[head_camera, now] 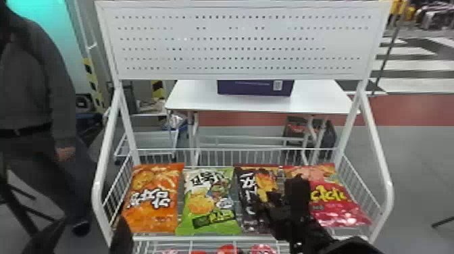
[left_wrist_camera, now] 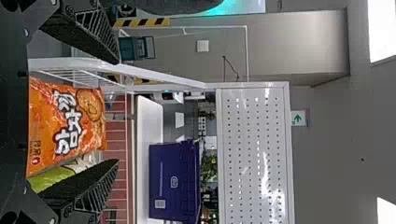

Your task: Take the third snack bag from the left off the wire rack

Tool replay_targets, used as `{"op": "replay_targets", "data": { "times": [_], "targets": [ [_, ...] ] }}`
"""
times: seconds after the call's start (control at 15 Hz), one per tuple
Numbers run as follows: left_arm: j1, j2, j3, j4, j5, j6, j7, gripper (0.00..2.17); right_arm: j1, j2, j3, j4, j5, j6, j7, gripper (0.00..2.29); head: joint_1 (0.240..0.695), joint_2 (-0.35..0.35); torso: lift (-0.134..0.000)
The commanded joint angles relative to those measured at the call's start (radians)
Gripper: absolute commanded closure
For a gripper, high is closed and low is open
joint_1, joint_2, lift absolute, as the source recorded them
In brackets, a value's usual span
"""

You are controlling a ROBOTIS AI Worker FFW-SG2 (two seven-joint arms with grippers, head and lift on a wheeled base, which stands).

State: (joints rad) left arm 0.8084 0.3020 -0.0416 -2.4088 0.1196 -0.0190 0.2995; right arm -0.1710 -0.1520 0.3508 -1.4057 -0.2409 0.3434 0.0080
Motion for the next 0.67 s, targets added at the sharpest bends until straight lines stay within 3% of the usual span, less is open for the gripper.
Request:
{"op": "replay_targets", "data": {
  "times": [0.0, 0.33, 0.6],
  "targets": [
    [0.000, 0.000, 0.000, -0.001, 0.000, 0.003, 0.000, 0.14, 0.018, -0.004, -0.004, -0.035, -0.014, -0.004, 0.010, 2.25, 0.499, 0.000, 0.000],
    [0.000, -0.004, -0.004, -0.003, -0.002, 0.003, 0.000, 0.14, 0.077, -0.014, -0.026, -0.145, -0.018, 0.003, 0.003, 2.25, 0.499, 0.000, 0.000],
    [0.000, -0.006, -0.011, -0.004, -0.005, 0.003, 0.000, 0.14, 0.169, -0.064, -0.056, -0.360, -0.060, 0.018, -0.006, 2.25, 0.499, 0.000, 0.000]
  ]
}}
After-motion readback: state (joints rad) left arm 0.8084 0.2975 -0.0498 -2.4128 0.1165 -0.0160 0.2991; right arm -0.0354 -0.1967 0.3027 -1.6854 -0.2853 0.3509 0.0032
